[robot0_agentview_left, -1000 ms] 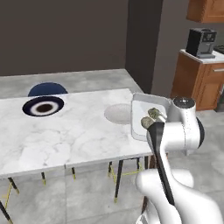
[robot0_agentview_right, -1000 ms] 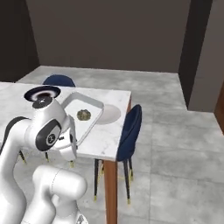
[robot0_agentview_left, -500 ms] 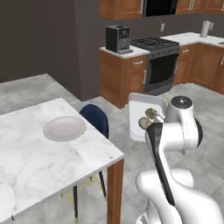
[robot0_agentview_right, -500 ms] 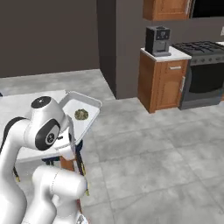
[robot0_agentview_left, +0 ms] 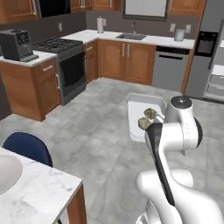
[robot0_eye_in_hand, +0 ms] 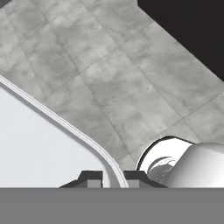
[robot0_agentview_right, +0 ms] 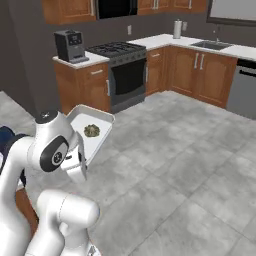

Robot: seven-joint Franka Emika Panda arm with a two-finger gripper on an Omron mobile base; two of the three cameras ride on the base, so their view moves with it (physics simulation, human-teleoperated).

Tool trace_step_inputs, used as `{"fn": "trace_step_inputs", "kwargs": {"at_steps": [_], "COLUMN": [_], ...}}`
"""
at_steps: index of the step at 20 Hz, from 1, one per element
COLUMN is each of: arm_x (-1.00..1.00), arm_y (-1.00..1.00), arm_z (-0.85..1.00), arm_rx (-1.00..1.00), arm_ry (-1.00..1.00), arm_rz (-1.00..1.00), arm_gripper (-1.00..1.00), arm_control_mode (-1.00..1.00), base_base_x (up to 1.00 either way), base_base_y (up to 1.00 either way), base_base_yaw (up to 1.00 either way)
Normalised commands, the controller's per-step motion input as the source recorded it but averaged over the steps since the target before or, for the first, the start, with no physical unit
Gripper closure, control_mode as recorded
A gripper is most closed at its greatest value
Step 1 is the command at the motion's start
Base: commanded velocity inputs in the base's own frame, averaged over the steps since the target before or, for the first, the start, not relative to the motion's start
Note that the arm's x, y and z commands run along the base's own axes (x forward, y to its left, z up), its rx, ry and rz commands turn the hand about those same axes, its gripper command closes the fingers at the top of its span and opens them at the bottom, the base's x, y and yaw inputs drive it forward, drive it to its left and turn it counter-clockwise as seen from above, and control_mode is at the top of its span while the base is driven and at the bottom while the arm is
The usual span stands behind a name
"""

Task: Place two dumplings into each of the tupperware containers and then place the containers in the fridge.

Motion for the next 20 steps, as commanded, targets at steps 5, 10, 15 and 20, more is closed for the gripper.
{"fn": "trace_step_inputs", "kwargs": {"at_steps": [5,10,15,20], "arm_x": [0.0,0.0,0.0,0.0], "arm_y": [0.0,0.0,0.0,0.0], "arm_z": [0.0,0.0,0.0,0.0], "arm_rx": [0.0,0.0,0.0,0.0], "arm_ry": [0.0,0.0,0.0,0.0], "arm_rz": [0.0,0.0,0.0,0.0], "arm_gripper": [1.0,1.0,1.0,1.0], "arm_control_mode": [1.0,1.0,1.0,1.0], "base_base_x": [0.77,1.0,1.0,1.0], "base_base_y": [-0.26,-0.3,-0.25,-0.26], "base_base_yaw": [-0.55,-0.36,-0.27,-0.24]}}
